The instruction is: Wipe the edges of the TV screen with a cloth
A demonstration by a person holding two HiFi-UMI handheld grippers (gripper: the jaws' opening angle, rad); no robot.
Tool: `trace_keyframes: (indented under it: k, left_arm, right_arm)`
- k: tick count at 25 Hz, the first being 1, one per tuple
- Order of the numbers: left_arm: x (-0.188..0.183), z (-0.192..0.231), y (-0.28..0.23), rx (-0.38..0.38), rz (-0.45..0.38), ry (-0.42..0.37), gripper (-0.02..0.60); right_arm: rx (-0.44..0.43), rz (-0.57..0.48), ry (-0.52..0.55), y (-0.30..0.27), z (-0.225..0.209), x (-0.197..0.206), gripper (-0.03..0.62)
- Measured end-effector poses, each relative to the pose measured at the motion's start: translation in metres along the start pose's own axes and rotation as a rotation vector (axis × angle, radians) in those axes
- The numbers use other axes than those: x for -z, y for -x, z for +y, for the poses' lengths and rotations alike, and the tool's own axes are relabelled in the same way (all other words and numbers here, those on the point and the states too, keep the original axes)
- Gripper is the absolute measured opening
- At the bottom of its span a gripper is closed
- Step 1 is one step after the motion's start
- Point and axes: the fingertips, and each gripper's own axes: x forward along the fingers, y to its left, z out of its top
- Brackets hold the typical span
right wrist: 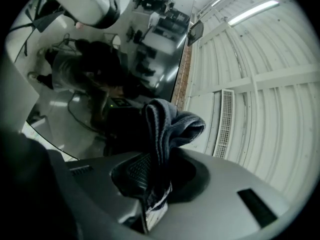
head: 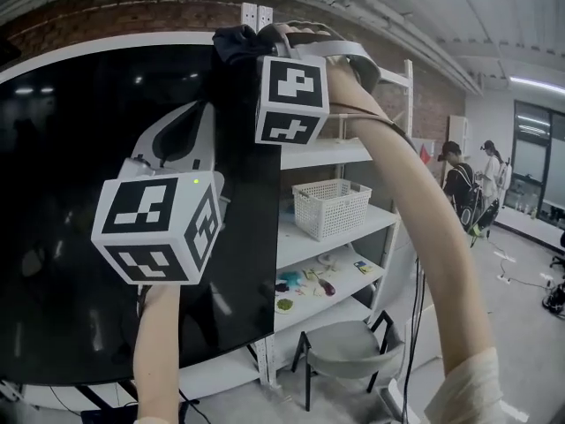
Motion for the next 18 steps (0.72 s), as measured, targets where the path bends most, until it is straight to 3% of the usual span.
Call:
trace_keyframes:
  k: [9, 14, 18]
  left_arm:
    - [0.029, -0.057, -0.028, -0.030, 0.052, -0.047, 0.015]
    - [0.046, -0.077, -0.036, -0.031, 0.104, -0.096, 0.016]
    - [0.057, -0.082, -0.038, -0.032, 0.116, -0.104, 0.016]
  right_arm:
    - [0.035, -0.132, -0.215, 0.006, 0.003, 0.033, 0.049]
    - [0.064, -0.193, -0.521, 0.011, 0.001, 0.046, 0.049]
    - [0.027, -0.249, -0.794, 0.011, 0.005, 0.057, 0.049]
